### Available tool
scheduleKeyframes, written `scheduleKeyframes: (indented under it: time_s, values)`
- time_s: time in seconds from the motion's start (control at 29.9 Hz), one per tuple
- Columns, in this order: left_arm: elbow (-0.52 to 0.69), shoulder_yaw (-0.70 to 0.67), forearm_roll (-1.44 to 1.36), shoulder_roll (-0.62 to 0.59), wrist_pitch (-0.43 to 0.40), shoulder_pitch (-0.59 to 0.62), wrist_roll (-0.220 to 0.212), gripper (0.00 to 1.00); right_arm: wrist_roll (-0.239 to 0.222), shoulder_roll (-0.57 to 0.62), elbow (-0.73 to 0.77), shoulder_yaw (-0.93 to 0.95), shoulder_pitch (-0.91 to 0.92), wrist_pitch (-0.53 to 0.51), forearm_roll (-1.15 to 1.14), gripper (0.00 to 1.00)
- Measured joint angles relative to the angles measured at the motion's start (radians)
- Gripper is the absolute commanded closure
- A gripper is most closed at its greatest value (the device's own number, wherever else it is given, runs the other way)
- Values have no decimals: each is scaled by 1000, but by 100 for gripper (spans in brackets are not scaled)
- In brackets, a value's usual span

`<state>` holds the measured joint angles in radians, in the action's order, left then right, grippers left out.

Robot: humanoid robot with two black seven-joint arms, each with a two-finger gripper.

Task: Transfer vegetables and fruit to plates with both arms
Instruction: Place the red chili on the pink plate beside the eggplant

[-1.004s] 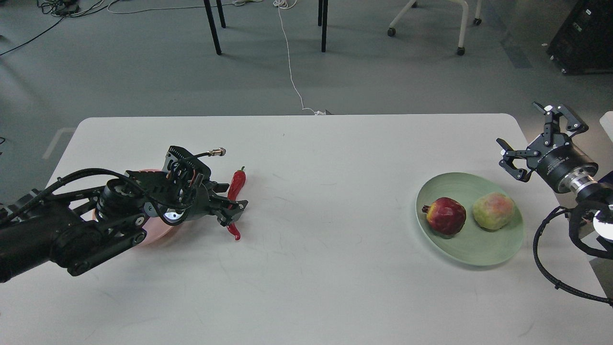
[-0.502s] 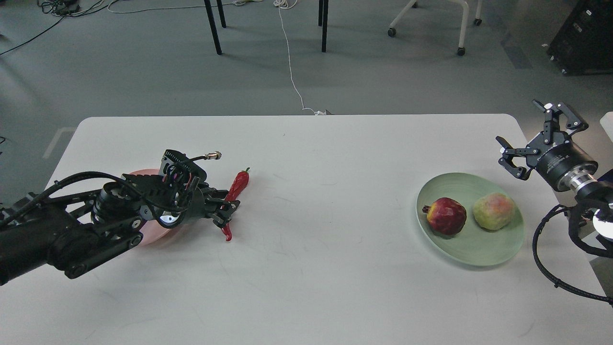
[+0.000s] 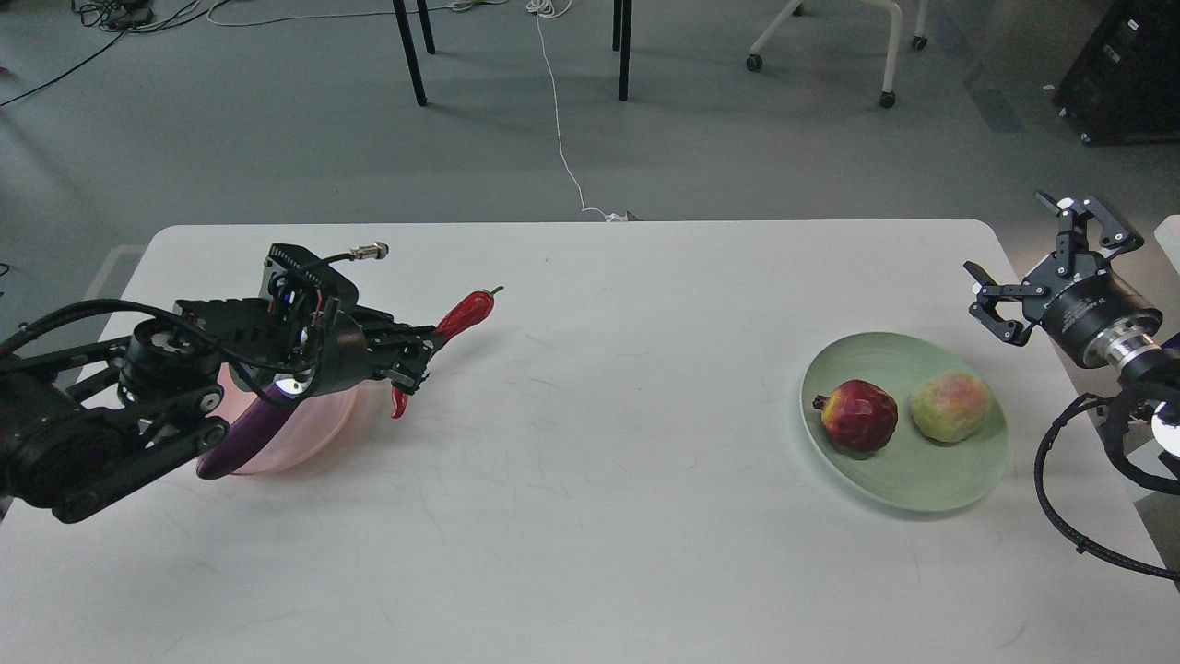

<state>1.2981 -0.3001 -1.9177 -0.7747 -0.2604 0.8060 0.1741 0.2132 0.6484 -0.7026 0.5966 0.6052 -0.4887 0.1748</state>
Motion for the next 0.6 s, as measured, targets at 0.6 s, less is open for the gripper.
scheduleKeyframes:
  time_s: [0.6]
  values:
    - [-166,53,84,-255,83,-100,84,80,3,7,3,1,-11,0,0,0]
